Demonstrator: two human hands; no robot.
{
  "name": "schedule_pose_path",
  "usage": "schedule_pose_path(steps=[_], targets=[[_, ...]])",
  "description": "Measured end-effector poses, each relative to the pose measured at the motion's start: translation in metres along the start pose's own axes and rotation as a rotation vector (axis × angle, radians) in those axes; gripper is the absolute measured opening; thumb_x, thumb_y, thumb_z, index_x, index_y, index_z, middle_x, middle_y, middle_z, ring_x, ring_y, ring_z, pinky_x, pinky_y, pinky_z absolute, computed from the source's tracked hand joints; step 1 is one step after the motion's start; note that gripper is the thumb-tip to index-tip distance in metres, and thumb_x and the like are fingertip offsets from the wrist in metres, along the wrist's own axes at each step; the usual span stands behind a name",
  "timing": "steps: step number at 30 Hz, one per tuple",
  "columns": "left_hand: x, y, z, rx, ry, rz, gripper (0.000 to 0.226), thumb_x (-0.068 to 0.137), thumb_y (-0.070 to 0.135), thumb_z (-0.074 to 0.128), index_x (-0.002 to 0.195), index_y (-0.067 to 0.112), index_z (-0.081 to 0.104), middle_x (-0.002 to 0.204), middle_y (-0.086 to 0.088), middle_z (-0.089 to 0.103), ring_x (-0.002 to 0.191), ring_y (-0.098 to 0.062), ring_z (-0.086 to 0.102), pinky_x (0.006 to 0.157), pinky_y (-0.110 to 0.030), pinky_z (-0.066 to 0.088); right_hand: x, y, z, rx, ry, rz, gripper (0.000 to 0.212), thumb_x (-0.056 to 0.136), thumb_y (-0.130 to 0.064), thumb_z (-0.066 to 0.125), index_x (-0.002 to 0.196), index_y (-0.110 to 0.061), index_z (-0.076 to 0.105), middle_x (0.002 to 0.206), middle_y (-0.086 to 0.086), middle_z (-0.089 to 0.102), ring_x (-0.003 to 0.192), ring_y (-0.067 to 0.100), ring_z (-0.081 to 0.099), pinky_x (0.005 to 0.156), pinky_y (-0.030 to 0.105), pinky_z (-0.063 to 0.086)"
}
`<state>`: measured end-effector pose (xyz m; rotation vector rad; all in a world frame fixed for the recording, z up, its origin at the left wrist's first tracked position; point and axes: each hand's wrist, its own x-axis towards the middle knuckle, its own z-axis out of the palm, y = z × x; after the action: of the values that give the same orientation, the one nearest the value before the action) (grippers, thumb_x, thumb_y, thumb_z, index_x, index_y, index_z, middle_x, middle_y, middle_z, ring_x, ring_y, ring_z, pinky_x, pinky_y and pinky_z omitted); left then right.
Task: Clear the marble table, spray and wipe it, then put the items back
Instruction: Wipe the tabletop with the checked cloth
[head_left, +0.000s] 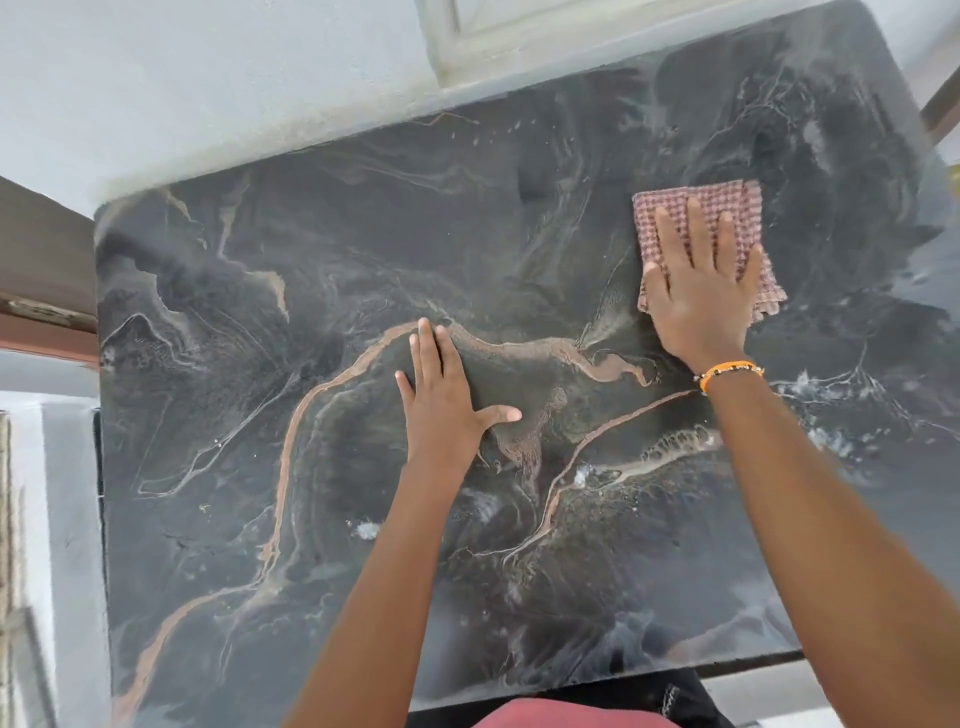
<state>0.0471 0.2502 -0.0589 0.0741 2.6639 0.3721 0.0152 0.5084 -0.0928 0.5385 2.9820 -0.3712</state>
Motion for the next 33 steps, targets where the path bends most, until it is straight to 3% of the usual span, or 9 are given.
schedule_pose_path(steps=[2,4,10,13,17,22,26,28,33], targets=[[0.001,-0.001,0.001,0.003,0.003,-0.002,0.12,0.068,0.064,0.059,0.147,0.004,-0.008,0.157,-0.01,-0.017,0.145,-0.026,-0.015,0.115,-0.052,0.001,-0.024,-0.013,0.005,0.002,0.001,0.082,0.057,0.095,-0.037,0.028,0.15,-0.028,0.015,0.16,0.006,0.011,0.146,0.037,0.007,0.112,0.063,0.003],[-0.001,-0.001,0.001,0.008,0.002,-0.001,0.12,0.068,0.064,0.059,0.147,0.004,-0.008,0.157,-0.01,-0.018,0.145,-0.027,-0.015,0.115,-0.052,0.001,-0.05,-0.041,0.011,-0.002,-0.024,0.037,0.058,0.095,-0.037,0.028,0.15,-0.028,0.013,0.16,0.008,0.008,0.146,0.039,0.006,0.111,0.064,0.002],[0.001,-0.002,0.001,0.016,0.008,-0.025,0.119,0.068,0.061,0.063,0.148,0.006,-0.006,0.158,-0.007,-0.016,0.145,-0.023,-0.014,0.116,-0.051,0.003,-0.027,-0.136,0.03,-0.023,-0.117,-0.537,0.054,0.095,-0.038,0.032,0.148,-0.033,0.02,0.16,0.001,0.015,0.147,0.032,0.009,0.114,0.059,0.002],[0.005,0.002,-0.003,0.024,0.016,-0.025,0.12,0.067,0.067,0.059,0.148,0.007,-0.007,0.157,-0.004,-0.018,0.145,-0.023,-0.015,0.116,-0.05,0.001,0.025,-0.15,0.028,-0.038,-0.134,-0.618,0.052,0.096,-0.039,0.032,0.147,-0.037,0.022,0.159,-0.004,0.017,0.147,0.027,0.011,0.115,0.056,0.002],[0.024,0.011,-0.014,0.021,0.03,0.016,0.118,0.069,0.066,0.058,0.148,0.008,-0.007,0.157,-0.004,-0.018,0.145,-0.024,-0.016,0.117,-0.047,0.0,0.082,-0.114,0.015,-0.002,-0.072,-0.471,0.052,0.097,-0.039,0.032,0.147,-0.038,0.02,0.16,-0.005,0.016,0.148,0.026,0.009,0.116,0.054,0.001],[0.033,0.017,-0.018,0.026,-0.027,0.005,0.119,0.07,0.063,0.059,0.147,0.008,-0.013,0.156,-0.007,-0.021,0.144,-0.025,-0.017,0.117,-0.046,0.0,0.095,-0.041,-0.002,0.044,0.041,-0.052,0.055,0.096,-0.036,0.032,0.149,-0.031,0.017,0.16,0.001,0.013,0.147,0.032,0.007,0.116,0.058,0.003],[0.034,0.019,-0.02,0.054,-0.033,-0.004,0.119,0.07,0.064,0.057,0.146,0.006,-0.013,0.156,-0.009,-0.022,0.144,-0.026,-0.018,0.117,-0.046,0.001,0.052,-0.067,0.007,0.086,0.058,0.217,0.061,0.096,-0.039,0.03,0.151,-0.024,0.009,0.16,0.011,0.005,0.145,0.041,0.0,0.111,0.065,0.001],[0.036,0.019,-0.02,0.07,-0.039,-0.012,0.12,0.069,0.064,0.057,0.147,0.006,-0.013,0.156,-0.01,-0.022,0.144,-0.027,-0.017,0.117,-0.046,0.003,0.038,-0.102,0.015,0.084,0.024,0.082,0.061,0.095,-0.043,0.03,0.15,-0.03,0.006,0.16,0.012,0.001,0.144,0.044,-0.003,0.109,0.067,0.001],[0.039,0.018,-0.019,0.085,-0.034,-0.03,0.12,0.069,0.064,0.06,0.147,0.007,-0.012,0.156,-0.008,-0.021,0.145,-0.025,-0.015,0.117,-0.045,0.006,0.061,-0.185,0.033,-0.012,-0.078,-0.528,0.054,0.095,-0.045,0.034,0.147,-0.041,0.018,0.161,0.003,0.008,0.146,0.04,0.003,0.111,0.063,0.002]])
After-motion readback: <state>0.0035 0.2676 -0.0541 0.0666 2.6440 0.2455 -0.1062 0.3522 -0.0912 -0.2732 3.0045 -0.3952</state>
